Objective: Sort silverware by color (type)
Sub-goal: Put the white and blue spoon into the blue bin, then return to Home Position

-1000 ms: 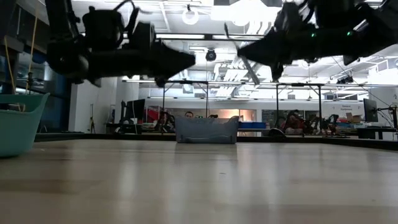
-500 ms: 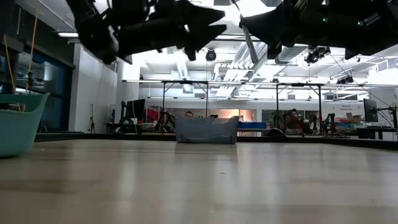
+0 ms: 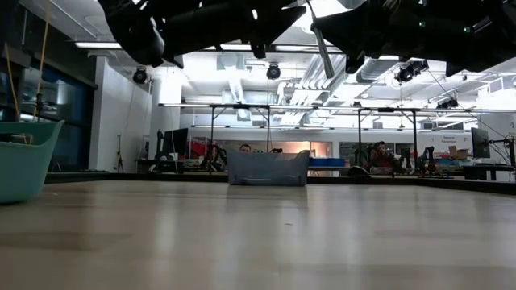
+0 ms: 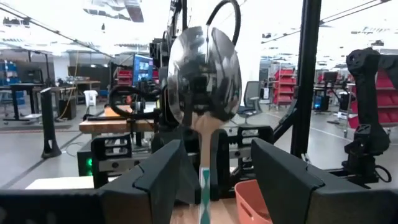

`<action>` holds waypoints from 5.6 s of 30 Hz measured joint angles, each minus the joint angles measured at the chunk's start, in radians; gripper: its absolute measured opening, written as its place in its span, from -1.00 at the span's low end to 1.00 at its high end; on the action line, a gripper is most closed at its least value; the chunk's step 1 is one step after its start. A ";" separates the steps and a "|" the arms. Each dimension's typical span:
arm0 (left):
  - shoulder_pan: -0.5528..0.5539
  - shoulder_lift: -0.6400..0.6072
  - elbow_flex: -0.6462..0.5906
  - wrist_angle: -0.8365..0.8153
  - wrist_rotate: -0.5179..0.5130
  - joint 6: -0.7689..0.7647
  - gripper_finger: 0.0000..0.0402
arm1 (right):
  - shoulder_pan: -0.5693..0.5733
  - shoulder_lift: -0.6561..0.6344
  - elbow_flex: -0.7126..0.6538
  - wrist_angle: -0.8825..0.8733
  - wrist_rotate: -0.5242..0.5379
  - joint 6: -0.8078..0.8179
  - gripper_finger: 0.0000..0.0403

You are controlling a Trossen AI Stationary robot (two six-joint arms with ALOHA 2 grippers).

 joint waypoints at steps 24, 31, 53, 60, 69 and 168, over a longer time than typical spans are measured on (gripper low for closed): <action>0.012 0.000 0.083 -0.129 -0.032 0.025 -0.92 | 0.000 0.000 0.000 0.001 0.033 -0.004 -1.00; 0.029 -0.020 0.083 -0.199 0.023 -0.008 -0.97 | 0.000 0.000 0.002 -0.031 0.039 0.019 -0.95; -0.148 -0.659 0.083 -1.584 -0.338 -0.348 -0.98 | -0.009 -0.001 0.002 -0.171 0.124 0.017 -0.51; -0.315 -0.745 0.083 -2.048 -0.427 -0.842 -0.98 | -0.048 -0.001 0.000 -0.239 0.125 0.023 -0.97; -0.561 -0.645 0.083 -2.133 -0.419 -1.227 -0.98 | -0.056 -0.001 0.000 -0.294 0.128 0.019 -0.94; 0.292 -0.506 -0.527 -0.539 0.238 0.198 -1.00 | -0.335 -0.095 -0.066 -0.323 -0.129 -0.281 -1.00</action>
